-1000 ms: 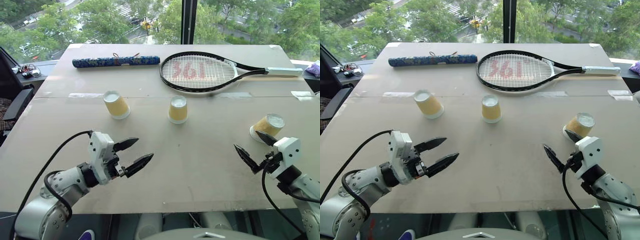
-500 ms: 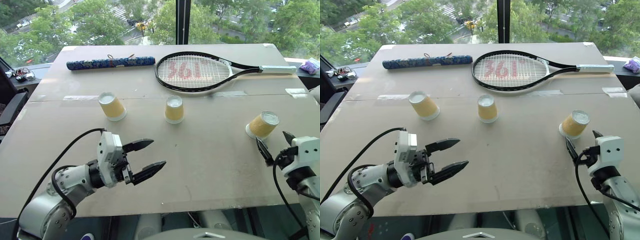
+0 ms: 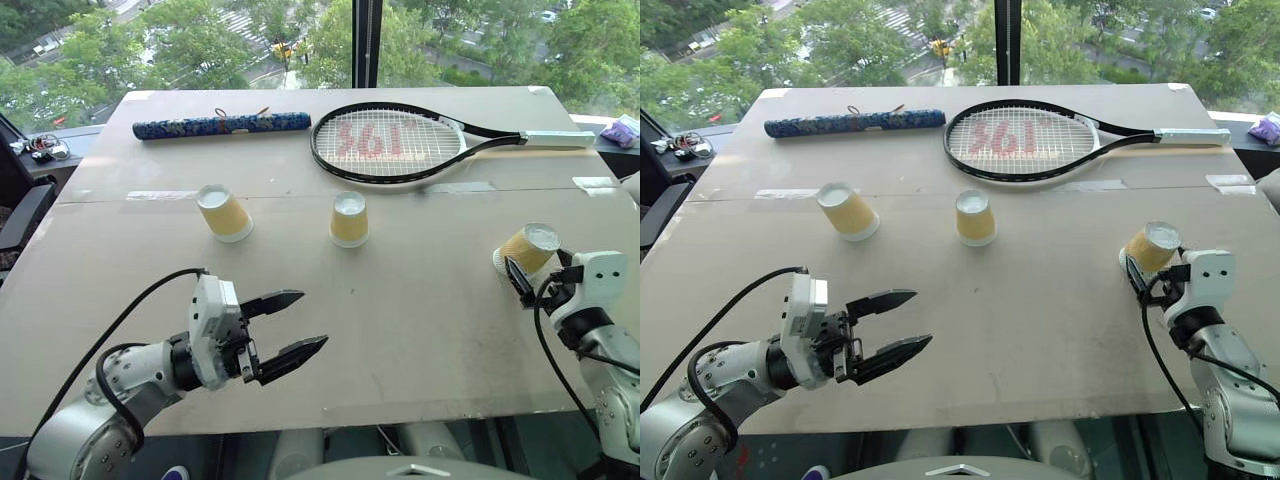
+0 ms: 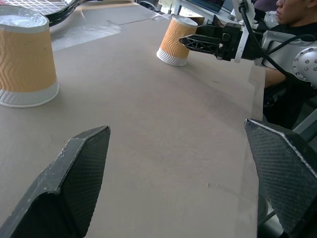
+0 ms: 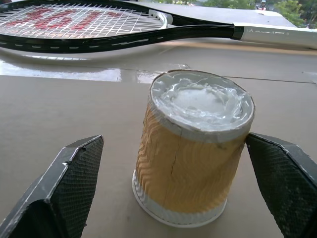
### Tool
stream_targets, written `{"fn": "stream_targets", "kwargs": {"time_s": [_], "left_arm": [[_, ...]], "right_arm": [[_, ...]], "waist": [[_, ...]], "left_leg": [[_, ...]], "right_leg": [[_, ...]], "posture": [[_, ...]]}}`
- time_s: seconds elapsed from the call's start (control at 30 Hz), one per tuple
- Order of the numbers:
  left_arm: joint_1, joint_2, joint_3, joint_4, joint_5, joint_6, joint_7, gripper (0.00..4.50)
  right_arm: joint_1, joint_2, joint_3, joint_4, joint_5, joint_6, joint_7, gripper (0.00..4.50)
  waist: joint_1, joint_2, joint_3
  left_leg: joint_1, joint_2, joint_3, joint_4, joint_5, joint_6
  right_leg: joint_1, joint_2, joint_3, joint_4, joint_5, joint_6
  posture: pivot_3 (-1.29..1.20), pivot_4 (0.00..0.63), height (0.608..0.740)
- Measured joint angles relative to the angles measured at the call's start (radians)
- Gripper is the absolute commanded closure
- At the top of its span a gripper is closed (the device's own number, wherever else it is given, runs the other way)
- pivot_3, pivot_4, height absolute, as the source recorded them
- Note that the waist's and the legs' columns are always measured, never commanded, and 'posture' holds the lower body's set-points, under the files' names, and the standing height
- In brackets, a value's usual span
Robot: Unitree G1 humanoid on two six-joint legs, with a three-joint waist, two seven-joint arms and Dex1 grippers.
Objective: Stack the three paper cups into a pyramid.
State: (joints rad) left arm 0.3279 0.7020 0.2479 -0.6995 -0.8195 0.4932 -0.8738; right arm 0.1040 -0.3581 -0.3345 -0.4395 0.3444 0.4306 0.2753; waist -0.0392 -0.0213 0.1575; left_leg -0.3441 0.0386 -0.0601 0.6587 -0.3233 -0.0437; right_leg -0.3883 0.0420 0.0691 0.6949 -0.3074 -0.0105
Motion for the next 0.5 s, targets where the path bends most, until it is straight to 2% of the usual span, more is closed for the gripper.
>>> {"fn": "stream_targets", "kwargs": {"time_s": [0.13,0.23,0.4,0.43,0.5], "left_arm": [[0.009,0.001,0.000,0.000,0.003,-0.019,-0.018,0.05],[0.010,0.001,0.000,0.000,0.007,-0.025,-0.020,0.00],[0.028,0.001,0.000,0.000,0.016,-0.046,-0.026,0.00],[0.033,0.001,0.000,0.001,0.020,-0.049,-0.027,0.00],[0.039,0.000,0.000,0.001,0.030,-0.059,-0.028,0.00]], "right_arm": [[-0.056,0.003,0.000,0.056,0.000,0.031,-0.023,0.00],[-0.070,0.005,0.000,0.072,0.000,0.037,-0.023,0.65],[-0.082,0.005,0.001,0.120,-0.003,-0.007,-0.003,2.68],[-0.084,0.001,0.003,0.133,-0.005,-0.025,0.011,2.85],[-0.084,-0.019,0.016,0.146,-0.008,-0.053,0.051,2.85]], "waist": [[0.000,0.000,0.000],[0.000,0.000,0.000],[0.000,0.000,0.000],[0.000,0.000,0.000],[0.000,0.000,0.000]], "left_leg": [[0.000,0.000,0.000,0.000,0.000,0.000],[0.000,0.000,0.000,0.000,0.000,0.000],[0.000,0.000,0.000,0.000,0.000,0.001],[0.000,0.000,0.000,0.000,0.000,0.001],[0.000,0.000,0.000,0.000,-0.001,0.001]], "right_leg": [[0.000,0.000,0.000,0.000,0.000,0.000],[-0.002,0.000,-0.001,0.000,0.000,0.000],[-0.003,-0.001,0.000,0.000,0.000,0.000],[-0.003,-0.001,0.000,0.000,0.000,0.000],[-0.003,-0.001,0.000,0.000,0.000,0.000]], "posture": [[0.00,0.150,0.740],[0.00,0.150,0.740],[0.00,0.150,0.740],[0.00,0.150,0.740],[0.00,0.150,0.740]]}}
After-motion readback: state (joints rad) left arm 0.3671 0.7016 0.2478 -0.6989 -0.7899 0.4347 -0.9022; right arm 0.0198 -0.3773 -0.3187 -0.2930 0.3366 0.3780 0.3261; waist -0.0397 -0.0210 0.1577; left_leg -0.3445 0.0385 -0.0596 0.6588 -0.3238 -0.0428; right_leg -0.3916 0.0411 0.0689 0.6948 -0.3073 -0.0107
